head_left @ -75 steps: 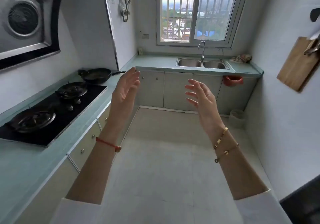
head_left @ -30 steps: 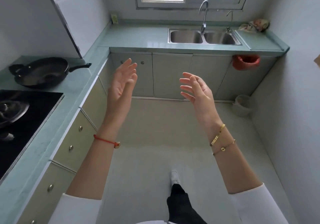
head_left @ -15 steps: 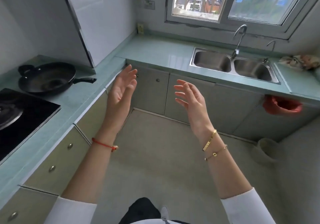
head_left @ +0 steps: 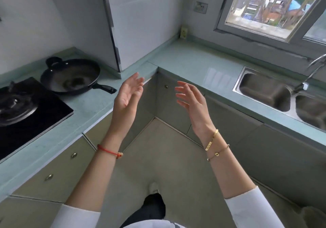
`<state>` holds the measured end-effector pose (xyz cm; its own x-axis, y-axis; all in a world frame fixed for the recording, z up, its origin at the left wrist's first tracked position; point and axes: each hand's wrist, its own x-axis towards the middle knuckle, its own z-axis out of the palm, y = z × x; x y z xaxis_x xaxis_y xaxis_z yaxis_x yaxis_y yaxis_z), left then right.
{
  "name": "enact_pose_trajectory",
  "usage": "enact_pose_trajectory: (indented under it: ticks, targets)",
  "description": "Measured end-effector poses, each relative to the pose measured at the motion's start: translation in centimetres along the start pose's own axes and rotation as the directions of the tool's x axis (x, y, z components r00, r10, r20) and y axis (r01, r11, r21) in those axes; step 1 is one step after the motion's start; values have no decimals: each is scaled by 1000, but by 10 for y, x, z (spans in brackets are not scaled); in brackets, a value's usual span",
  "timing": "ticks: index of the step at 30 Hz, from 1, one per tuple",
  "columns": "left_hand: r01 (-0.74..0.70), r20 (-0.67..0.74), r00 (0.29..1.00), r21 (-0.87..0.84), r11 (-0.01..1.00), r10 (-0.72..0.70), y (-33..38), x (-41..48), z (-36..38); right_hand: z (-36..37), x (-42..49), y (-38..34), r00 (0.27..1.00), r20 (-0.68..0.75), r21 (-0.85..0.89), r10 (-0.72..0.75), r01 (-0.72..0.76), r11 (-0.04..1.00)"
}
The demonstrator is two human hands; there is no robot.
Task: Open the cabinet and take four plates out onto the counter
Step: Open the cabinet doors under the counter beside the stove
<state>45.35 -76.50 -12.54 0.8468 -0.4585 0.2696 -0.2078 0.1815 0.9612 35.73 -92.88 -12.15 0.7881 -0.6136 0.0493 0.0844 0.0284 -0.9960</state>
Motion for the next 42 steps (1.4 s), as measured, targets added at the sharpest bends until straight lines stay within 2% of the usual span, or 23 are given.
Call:
enact_pose_trajectory:
  ticks: [8,17,23,27,35,42]
  targets:
    - [28,-143,990,98,995,-14,-25,94,-7,36,126,7,987,160,2,31,-32,999]
    - [65,-292,956,197,978,-5,-42,148,-8,56,214,20,945,320,2,70,-74,997]
    - [115,-452,892,221,968,-3,-54,157,11,54,260,32,891,445,-11,94,-99,995]
    - [169,-576,817,220,961,-12,-71,154,38,42,284,44,833,537,-43,137,-136,990]
    - [238,-698,716,229,944,-12,-129,147,72,31,308,102,766,623,-74,159,-145,987]
    - [220,-700,712,288,932,48,-226,137,62,37,325,194,761,636,-51,125,-120,991]
